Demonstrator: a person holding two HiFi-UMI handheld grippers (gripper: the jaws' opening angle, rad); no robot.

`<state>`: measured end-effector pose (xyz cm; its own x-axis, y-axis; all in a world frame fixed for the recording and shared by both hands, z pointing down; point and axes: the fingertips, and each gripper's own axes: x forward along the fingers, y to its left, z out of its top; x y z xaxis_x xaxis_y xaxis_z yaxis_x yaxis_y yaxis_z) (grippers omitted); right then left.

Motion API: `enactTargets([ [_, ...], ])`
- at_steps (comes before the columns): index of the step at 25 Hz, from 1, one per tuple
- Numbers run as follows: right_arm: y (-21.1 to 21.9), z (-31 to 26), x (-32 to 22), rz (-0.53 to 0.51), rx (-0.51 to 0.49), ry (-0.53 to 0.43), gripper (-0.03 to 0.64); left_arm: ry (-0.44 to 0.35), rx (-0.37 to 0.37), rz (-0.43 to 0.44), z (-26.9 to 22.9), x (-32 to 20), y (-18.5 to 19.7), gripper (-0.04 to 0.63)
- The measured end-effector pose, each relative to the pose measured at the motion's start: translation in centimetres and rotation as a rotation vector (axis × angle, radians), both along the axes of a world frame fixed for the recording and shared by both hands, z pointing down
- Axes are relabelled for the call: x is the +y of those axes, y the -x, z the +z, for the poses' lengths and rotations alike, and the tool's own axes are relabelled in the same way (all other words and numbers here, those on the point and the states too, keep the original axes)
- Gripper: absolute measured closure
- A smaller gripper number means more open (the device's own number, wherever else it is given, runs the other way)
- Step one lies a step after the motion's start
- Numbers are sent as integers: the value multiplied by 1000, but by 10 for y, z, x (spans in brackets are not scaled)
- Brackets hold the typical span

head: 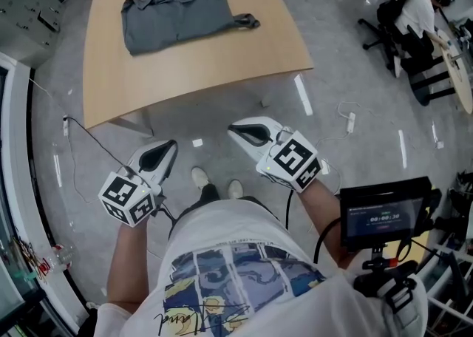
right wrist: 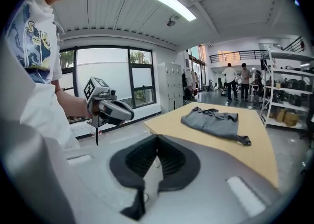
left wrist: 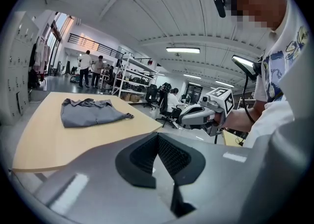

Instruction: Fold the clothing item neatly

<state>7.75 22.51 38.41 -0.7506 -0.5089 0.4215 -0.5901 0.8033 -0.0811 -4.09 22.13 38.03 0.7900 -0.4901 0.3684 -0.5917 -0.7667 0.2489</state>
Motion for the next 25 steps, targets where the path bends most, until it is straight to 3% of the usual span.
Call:
enactTargets([
  [25, 21, 6, -12, -21, 28, 33, 614, 24, 3, 12, 8, -15, 15, 589],
])
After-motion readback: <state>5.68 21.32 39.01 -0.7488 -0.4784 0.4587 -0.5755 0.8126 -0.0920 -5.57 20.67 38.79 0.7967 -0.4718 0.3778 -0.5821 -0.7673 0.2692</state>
